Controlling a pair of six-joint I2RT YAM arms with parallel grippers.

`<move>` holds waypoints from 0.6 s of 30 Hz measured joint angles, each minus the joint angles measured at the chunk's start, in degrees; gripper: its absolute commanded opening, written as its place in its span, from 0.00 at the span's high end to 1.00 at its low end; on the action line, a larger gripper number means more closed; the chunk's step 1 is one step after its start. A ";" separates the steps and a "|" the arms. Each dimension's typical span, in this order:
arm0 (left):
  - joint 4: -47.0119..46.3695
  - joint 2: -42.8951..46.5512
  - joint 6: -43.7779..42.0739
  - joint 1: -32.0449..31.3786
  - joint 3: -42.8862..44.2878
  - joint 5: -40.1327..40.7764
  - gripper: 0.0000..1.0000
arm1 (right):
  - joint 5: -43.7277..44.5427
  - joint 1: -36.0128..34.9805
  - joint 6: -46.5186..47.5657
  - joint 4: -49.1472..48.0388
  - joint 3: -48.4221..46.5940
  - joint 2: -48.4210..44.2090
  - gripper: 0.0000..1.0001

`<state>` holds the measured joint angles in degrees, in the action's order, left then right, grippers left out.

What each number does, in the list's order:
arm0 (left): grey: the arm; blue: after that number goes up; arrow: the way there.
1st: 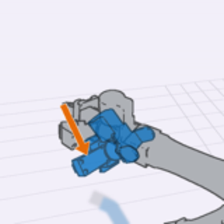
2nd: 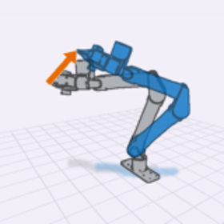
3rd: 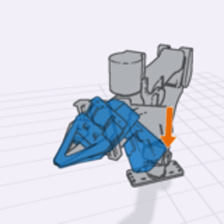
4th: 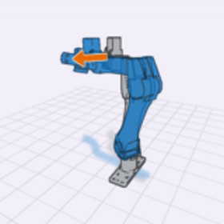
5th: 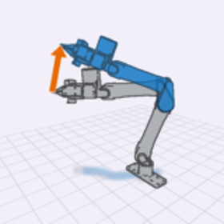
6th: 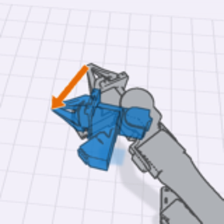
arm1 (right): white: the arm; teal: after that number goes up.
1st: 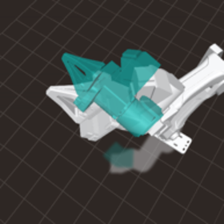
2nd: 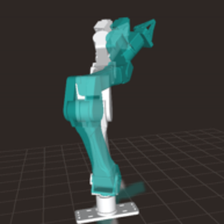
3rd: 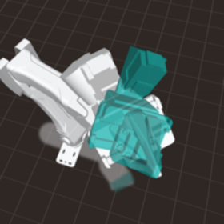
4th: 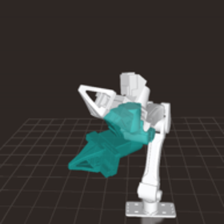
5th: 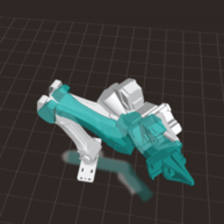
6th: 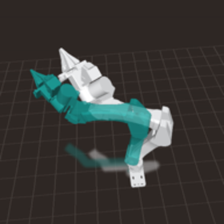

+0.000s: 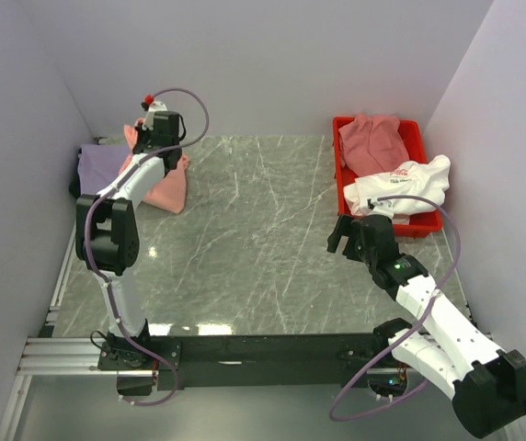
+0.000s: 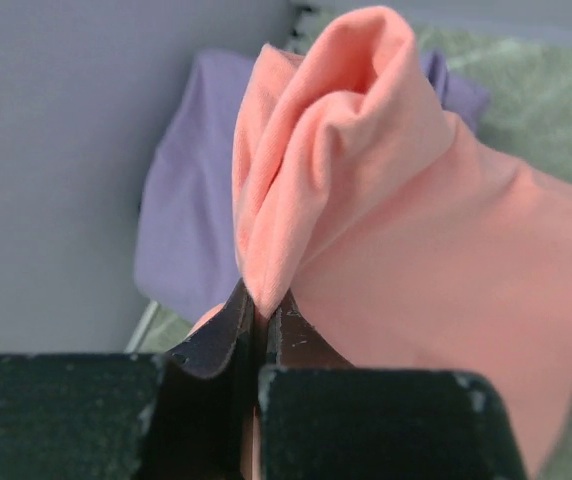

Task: Fold and stack the t-shirts
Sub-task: Neatly place the folded tshirt to the corner

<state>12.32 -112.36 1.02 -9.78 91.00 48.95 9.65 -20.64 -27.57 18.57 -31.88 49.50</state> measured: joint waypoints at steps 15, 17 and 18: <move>-1.16 0.92 -6.45 0.76 4.85 -1.81 0.99 | 0.09 0.07 0.02 0.00 -0.02 0.50 0.00; -0.52 1.46 -6.43 0.76 5.66 -2.62 0.99 | -0.07 0.07 0.02 0.00 -0.02 0.50 0.00; -0.44 1.77 -6.43 0.76 6.16 -2.93 0.99 | -0.11 0.07 0.02 0.00 -0.02 0.50 0.00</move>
<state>11.88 -110.59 -5.41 -9.02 97.17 46.02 9.54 -20.58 -27.55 18.57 -31.90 50.00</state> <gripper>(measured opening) 0.051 0.996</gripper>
